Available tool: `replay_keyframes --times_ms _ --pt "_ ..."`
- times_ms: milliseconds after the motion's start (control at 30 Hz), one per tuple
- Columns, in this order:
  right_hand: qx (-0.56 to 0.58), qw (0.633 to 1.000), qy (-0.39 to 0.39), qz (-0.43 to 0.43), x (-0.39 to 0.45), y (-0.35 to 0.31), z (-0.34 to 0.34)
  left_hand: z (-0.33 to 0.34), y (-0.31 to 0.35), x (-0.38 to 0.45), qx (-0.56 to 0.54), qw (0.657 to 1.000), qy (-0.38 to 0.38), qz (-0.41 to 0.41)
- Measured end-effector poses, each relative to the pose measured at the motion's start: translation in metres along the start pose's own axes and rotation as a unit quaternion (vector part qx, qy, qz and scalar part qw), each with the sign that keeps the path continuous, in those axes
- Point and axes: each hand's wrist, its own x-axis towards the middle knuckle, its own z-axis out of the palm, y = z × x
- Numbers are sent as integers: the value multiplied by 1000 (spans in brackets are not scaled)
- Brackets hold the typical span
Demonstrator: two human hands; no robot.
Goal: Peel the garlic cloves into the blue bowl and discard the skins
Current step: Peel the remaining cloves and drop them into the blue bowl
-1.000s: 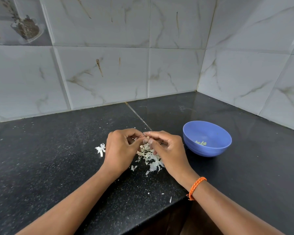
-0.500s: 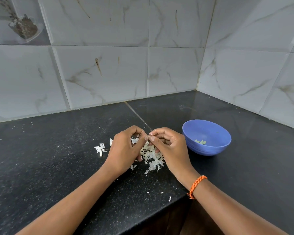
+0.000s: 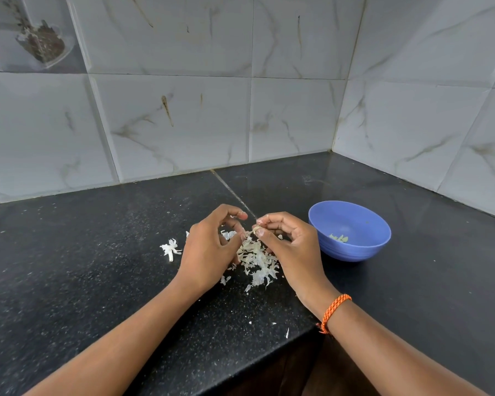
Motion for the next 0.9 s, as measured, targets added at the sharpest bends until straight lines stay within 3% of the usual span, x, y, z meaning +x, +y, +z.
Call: replay_keyframes --times_ms 400,900 --pt "35 999 -11 35 -2 -3 -1 -1 0 1 6 999 11 48" --pt "73 995 -30 57 -4 -7 -1 3 0 2 60 998 6 9"
